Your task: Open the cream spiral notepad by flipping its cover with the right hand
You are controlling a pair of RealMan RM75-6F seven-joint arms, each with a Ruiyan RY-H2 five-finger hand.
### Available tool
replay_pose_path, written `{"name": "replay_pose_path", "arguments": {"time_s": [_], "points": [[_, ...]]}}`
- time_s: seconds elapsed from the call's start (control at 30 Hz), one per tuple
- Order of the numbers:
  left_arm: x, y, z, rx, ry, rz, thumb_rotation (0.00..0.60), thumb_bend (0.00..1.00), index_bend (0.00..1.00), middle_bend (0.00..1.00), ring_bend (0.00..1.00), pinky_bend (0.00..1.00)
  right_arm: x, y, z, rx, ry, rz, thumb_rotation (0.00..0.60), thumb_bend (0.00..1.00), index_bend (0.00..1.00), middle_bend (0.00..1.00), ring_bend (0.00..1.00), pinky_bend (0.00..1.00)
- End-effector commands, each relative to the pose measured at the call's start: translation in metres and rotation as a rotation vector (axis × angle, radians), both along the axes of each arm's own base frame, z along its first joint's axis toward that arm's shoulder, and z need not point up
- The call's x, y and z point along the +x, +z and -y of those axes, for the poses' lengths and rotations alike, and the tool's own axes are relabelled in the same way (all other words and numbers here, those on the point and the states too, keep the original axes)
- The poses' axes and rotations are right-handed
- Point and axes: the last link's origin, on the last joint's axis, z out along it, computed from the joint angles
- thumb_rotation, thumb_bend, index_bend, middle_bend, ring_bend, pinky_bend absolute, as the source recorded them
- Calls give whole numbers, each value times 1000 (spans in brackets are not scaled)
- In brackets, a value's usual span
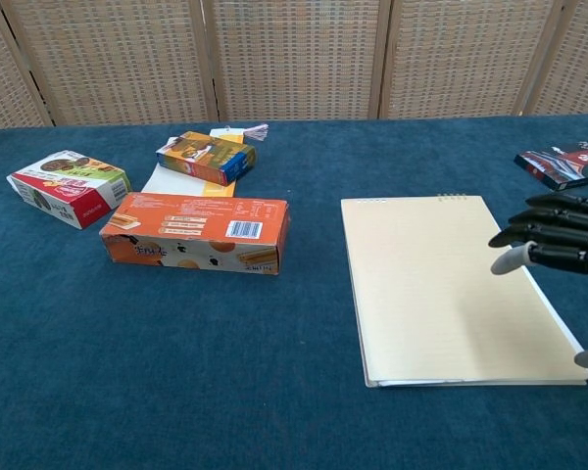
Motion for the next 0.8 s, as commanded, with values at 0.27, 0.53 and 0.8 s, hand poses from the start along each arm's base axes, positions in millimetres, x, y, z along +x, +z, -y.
{"name": "replay_pose_path", "arguments": {"time_s": [0.27, 0.53, 0.8], "points": [[2, -3, 0, -11, -1, -5, 600, 0, 0, 0, 0, 0, -8, -20, -5, 12, 11, -61, 600, 156, 228, 168, 113, 37], [2, -3, 0, -13, -2, -7, 600, 0, 0, 0, 0, 0, -11, -28, -7, 23, 7, -74, 600, 245, 229, 168, 113, 37], [2, -4, 0, -18, -1, -8, 600, 0, 0, 0, 0, 0, -13, -35, -8, 34, 3, -72, 600, 311, 229, 168, 112, 37]]}}
